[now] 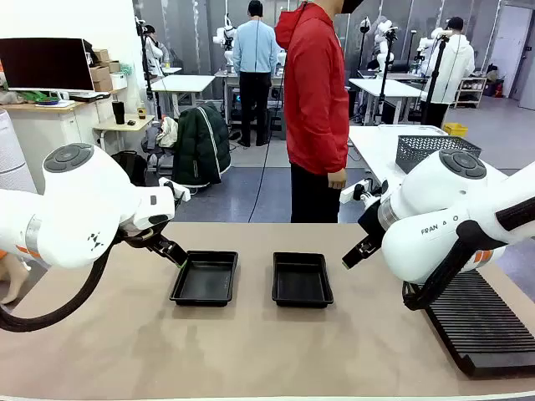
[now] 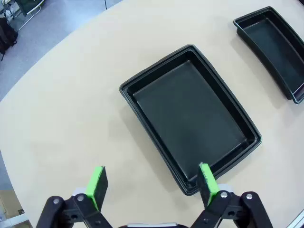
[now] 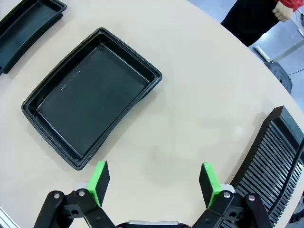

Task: Inspect and transfer BCBs to ESD trays.
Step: Pick up the Blank PCB from the PCB Rack and place it in the left ESD tray.

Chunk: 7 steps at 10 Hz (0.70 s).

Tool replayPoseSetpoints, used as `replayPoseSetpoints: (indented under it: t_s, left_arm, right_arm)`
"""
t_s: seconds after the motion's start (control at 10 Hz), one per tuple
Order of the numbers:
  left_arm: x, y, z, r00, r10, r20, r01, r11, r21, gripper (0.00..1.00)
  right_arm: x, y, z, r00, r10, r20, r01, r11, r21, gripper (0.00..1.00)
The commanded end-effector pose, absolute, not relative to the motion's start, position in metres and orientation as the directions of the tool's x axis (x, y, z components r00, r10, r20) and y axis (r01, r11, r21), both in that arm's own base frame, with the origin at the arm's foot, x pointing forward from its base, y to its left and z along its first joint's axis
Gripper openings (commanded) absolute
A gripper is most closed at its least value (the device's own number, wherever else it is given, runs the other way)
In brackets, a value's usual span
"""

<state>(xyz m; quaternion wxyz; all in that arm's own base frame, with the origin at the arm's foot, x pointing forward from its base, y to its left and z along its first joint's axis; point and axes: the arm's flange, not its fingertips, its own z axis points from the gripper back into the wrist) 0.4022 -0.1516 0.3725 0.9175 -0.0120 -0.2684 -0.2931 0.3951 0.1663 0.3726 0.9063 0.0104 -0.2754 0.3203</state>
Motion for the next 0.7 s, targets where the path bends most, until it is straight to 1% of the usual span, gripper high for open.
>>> replayPoseSetpoints:
  t_s: [0.0,0.6]
  left_arm:
    - [0.4022,-0.1516,0.3725,0.684,-0.531,0.5,0.544,0.828,0.135,1.0]
    - [0.4022,-0.1516,0.3725,0.684,-0.531,0.5,0.544,0.828,0.135,1.0]
  right_arm:
    - [0.3951,0.1663,0.3726,0.643,0.575,0.506,-0.586,0.795,-0.158,1.0]
    - [0.3951,0.1663,0.3726,0.643,0.575,0.506,-0.586,0.795,-0.158,1.0]
